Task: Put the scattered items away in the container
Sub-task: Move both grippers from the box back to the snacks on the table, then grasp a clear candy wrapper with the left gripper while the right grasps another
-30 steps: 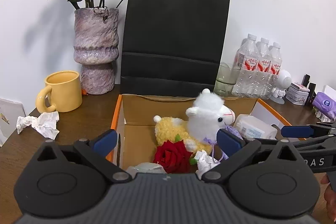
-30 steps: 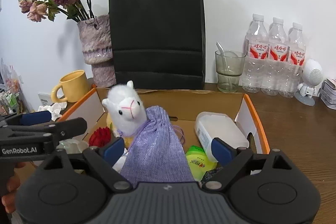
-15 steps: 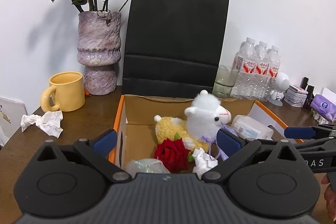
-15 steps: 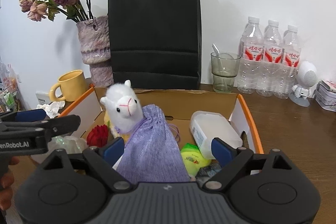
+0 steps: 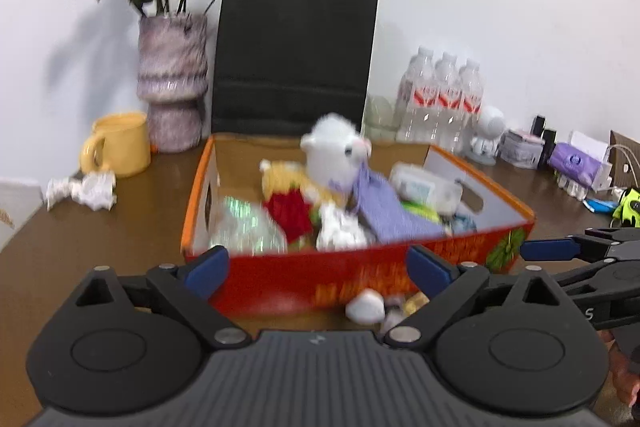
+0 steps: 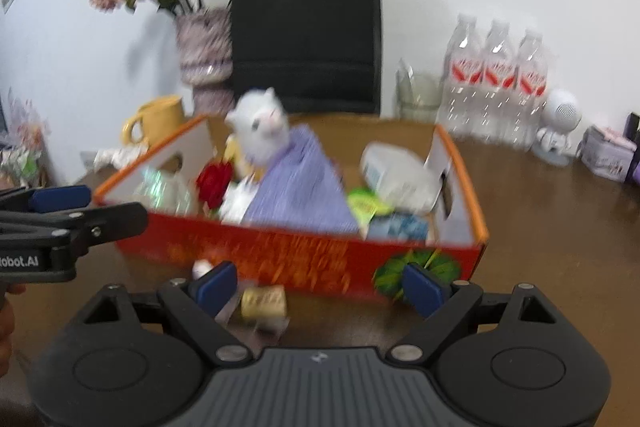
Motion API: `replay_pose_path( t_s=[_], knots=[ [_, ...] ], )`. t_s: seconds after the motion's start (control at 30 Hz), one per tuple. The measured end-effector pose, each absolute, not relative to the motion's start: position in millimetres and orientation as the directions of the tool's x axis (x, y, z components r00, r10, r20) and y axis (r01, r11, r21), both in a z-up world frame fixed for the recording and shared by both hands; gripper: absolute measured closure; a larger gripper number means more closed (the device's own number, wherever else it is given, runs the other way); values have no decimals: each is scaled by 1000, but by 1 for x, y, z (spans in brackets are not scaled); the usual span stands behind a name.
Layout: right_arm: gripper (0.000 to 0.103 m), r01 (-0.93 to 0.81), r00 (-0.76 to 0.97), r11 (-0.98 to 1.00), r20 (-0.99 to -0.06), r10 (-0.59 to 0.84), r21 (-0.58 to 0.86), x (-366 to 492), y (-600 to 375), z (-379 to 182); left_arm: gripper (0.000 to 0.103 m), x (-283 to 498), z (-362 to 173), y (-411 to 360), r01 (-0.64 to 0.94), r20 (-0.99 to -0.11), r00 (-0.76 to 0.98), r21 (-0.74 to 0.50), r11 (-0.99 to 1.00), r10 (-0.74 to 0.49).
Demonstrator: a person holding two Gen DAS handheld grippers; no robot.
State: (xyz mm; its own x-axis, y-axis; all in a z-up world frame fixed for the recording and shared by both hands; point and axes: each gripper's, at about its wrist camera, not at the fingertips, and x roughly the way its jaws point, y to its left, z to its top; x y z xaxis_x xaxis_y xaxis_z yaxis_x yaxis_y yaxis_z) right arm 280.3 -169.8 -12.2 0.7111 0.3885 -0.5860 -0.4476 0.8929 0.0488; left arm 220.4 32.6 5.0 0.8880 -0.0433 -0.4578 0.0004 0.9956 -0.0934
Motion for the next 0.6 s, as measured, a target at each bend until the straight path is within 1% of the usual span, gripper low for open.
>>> replay_pose_path(
  t_s=[0.13,0.2,0.23,0.27,0.4,0.47,0.5,0.53,0.6],
  knots=[
    [17,-470,671,881,-629,392,47,277,-161,-29,9,219,-13,33,3,-515,854,-125,992,-68],
    [21,-470,659,882,-649,379,37,279,-157,-37,13,221,-22,31,13,-543,835,-134,991,-85],
    [24,-469,656,883,-656,374,34,280,-156,-40,19,222,-25,29,25,-554,827,-132,991,-95],
    [28,-468,653,883,-660,372,35,281,-155,-42,22,224,-27,26,36,-563,821,-121,992,-99],
    [42,-469,645,882,-664,379,49,283,-157,-46,30,228,-32,18,77,-570,813,-97,992,-119],
    [47,-470,648,882,-661,378,43,284,-159,-47,38,232,-35,15,99,-582,802,-99,990,-138],
    [49,-472,649,881,-660,378,40,284,-160,-46,40,233,-36,13,107,-589,796,-93,990,-141],
    [51,-476,649,879,-659,380,38,284,-160,-46,44,235,-38,10,111,-596,791,-84,990,-139],
    [62,-490,645,871,-656,392,38,283,-162,-45,54,240,-42,5,127,-608,780,-74,989,-146]
  ],
)
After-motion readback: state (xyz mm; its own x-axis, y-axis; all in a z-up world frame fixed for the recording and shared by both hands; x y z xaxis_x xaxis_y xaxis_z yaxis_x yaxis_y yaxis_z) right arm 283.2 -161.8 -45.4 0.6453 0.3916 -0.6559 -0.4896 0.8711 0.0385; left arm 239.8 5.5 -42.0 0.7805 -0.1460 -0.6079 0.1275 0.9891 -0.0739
